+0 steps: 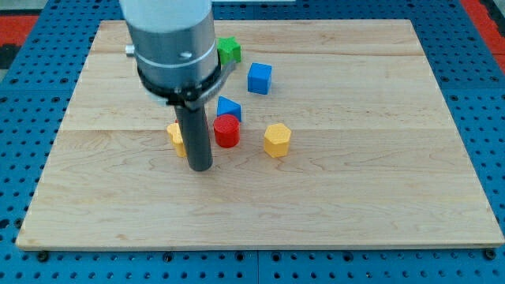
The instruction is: Move the blue cube into the red star
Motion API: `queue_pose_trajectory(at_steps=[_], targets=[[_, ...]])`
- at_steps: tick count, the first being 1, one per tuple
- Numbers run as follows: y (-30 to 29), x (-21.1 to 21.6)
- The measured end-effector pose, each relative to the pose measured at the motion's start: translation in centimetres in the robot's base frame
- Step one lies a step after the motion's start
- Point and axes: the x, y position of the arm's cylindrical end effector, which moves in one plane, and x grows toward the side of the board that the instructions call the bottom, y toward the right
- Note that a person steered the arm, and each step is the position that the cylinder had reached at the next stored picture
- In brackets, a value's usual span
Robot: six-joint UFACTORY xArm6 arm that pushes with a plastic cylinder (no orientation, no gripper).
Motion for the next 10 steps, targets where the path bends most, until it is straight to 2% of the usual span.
queue_pose_trajectory(at_steps=[1, 3, 4, 5, 6, 7, 8, 9, 10], targets=[[-3.4, -1.6], [-7.0, -1.4], [-5.4, -4.5], [-1.0, -8.1], [-2.7, -4.7], [-4.1, -4.0], [-2.3, -3.5], [3.3, -2.2], [0.7, -3.5]])
